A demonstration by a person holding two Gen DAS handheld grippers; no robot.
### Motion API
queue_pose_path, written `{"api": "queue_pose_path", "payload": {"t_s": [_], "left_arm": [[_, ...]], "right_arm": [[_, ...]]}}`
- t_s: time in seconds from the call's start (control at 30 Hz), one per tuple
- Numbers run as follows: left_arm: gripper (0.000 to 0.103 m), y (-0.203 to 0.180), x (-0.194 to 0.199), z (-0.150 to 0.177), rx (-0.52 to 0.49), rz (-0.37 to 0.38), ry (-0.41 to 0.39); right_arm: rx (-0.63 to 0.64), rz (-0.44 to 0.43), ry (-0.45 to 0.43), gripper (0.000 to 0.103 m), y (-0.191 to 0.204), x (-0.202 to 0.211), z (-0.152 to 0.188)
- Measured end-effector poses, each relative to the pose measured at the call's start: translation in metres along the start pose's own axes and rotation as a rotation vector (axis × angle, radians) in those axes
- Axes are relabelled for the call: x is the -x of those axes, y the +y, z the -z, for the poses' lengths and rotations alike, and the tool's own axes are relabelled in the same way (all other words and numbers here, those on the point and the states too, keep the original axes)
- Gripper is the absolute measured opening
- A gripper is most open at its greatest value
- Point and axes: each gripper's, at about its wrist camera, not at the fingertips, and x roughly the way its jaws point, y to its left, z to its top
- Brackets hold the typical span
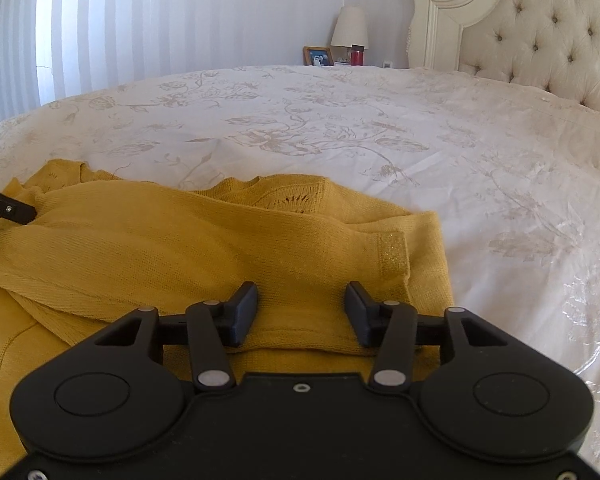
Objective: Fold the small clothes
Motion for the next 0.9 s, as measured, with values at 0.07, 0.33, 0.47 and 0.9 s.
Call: {"api": "queue_pose_path", "payload": {"t_s": [0.07, 0.33, 0.47, 0.9], "left_arm": [[0.087, 0.004, -0.009, -0.007, 0.013, -0.036, -0.008], [0.091, 0.025, 0.002, -0.017, 0.175, -0.087, -0.046], [0.092, -0.009, 0.033, -0.002, -0.019, 0.0, -0.128], [0.093, 0.041, 0.083, 0.069, 0.074, -0.003, 0.03]], "right_arm": [[-0.002, 0.004, 0.001, 0.055, 0.0, -0.001, 0.0], [-0.004, 0.015, -0.001, 0.056, 0.0, -0.003, 0.0], [-0.007, 0.013, 0.0, 0.056, 0.0, -0.003, 0.0], [0.005, 0.02, 0.017, 0.058, 0.003, -0.004, -0.002]]}}
